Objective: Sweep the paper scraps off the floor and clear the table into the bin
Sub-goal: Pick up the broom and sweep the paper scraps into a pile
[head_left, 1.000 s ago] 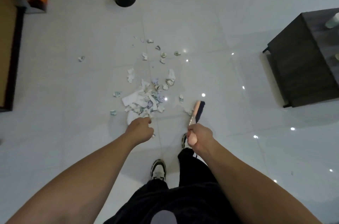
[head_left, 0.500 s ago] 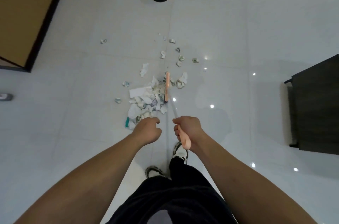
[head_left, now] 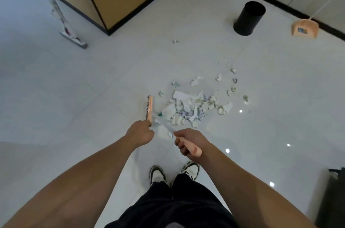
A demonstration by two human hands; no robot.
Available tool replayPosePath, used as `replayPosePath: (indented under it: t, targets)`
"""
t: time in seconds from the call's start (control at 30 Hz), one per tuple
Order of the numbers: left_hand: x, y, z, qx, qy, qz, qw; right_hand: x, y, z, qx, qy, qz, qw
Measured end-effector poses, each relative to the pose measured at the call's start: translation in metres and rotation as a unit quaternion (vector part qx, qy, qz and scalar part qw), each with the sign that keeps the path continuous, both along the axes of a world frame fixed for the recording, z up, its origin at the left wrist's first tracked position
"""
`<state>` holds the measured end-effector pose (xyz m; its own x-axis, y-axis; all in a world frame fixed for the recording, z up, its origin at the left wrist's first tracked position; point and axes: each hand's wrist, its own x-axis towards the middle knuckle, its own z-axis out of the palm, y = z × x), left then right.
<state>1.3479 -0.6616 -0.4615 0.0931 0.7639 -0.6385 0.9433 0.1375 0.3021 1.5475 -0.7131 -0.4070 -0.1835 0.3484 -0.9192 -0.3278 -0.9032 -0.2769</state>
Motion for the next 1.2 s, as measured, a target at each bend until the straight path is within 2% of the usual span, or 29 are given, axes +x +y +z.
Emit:
replayPosePath:
  t: [0.07, 0.13, 0.3, 0.47, 0.53, 0.63, 0.9, 1.07, 1.2]
  targets:
    - [-0.026, -0.011, -0.002, -0.007, 0.014, 0.031, 0.999, -0.013, -0.001, -0.007, -0.024, 0.018, 0.017, 0.999]
    - [-0.045, -0.021, -0.005, -0.01, 0.022, 0.054, 0.998, -0.021, -0.006, -0.015, -0.041, -0.001, 0.052, 0.998]
    - [-0.062, -0.032, -0.013, -0.016, 0.004, 0.088, 0.996, -0.018, -0.024, -0.032, -0.038, -0.143, 0.091, 0.985]
    - [-0.035, -0.03, -0.016, -0.028, -0.011, 0.067, 0.997, 0.003, -0.035, -0.034, 0.01, -0.246, 0.124, 0.961]
    - [-0.015, -0.026, -0.015, -0.033, -0.019, 0.052, 0.998, 0.015, -0.034, -0.029, 0.03, -0.255, 0.144, 0.956]
    - [0.015, -0.018, -0.012, -0.024, -0.021, 0.027, 0.999, 0.043, -0.025, -0.022, 0.049, -0.23, 0.1, 0.967]
    - [0.143, 0.03, 0.008, 0.028, 0.009, -0.056, 0.998, 0.148, -0.01, -0.005, 0.061, -0.159, 0.032, 0.985]
    - [0.265, 0.052, 0.021, 0.042, 0.006, -0.111, 0.993, 0.253, -0.015, 0.004, 0.097, -0.124, -0.02, 0.987]
    - [0.369, 0.051, 0.025, 0.042, -0.007, -0.163, 0.986, 0.342, -0.015, 0.009, 0.109, -0.146, -0.069, 0.981]
